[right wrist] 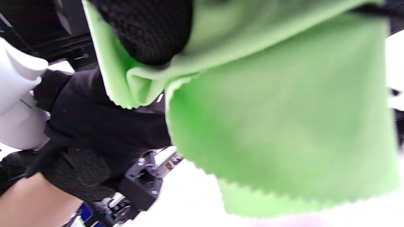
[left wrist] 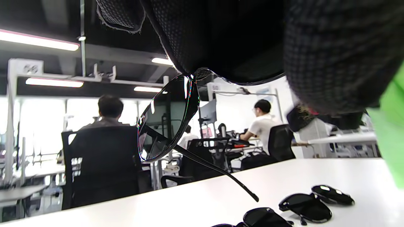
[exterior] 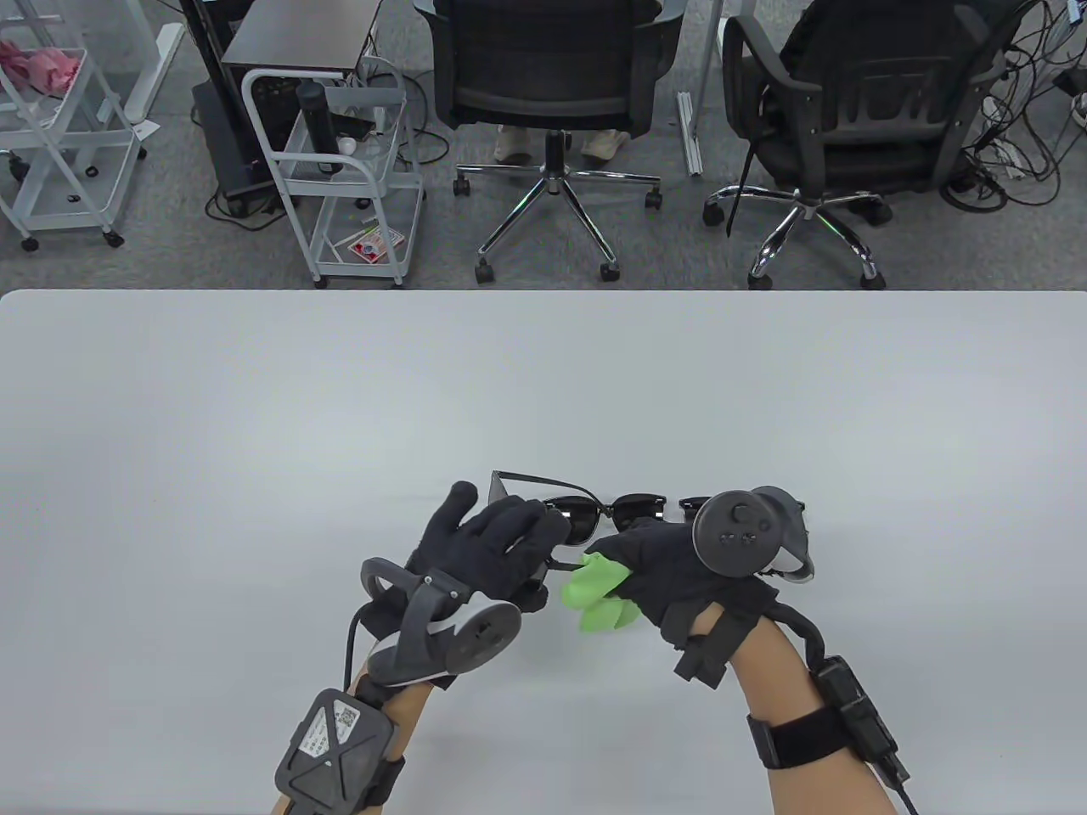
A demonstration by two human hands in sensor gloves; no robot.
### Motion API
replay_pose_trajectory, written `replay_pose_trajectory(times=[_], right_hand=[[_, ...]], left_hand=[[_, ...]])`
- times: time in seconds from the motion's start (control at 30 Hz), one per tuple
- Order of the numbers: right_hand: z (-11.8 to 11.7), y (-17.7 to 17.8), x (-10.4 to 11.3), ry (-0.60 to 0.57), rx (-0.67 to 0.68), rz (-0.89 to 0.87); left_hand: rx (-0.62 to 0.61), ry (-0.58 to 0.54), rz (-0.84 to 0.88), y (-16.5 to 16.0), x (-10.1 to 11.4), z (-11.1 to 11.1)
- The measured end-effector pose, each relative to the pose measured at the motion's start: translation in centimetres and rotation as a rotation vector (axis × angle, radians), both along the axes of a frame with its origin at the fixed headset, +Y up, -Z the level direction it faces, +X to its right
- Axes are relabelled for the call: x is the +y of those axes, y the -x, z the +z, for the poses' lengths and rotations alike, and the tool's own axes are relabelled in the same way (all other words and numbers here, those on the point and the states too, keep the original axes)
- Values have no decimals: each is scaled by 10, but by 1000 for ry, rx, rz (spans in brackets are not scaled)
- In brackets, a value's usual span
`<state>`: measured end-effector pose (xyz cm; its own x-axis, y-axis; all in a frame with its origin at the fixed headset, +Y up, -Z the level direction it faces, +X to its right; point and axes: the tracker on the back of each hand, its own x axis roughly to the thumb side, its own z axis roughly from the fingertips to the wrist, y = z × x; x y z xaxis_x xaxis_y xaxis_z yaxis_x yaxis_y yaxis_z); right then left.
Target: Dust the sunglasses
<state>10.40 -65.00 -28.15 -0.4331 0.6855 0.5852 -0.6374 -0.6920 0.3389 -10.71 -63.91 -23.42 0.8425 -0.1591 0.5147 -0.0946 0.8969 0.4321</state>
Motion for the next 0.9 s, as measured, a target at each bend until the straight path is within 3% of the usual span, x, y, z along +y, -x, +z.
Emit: replay_pose_trajectory(times=[0.1, 0.43, 0.7, 0.83, 0.9], right_hand=[[7, 5, 4, -27, -11, -25], [-4, -10, 1, -21, -42, 38], [-9, -31, -7, 33, -103, -22], [-7, -38, -4, -19, -196, -128], [-2, -41, 4, -103, -276, -218]], left_hand=[[-5, -24, -19, -4, -1, 4], [37, 42, 80, 17, 5, -9], [39, 187, 170, 32, 0, -20], [23, 314, 229, 38, -4, -26], [31, 389, 310, 44, -7, -31]])
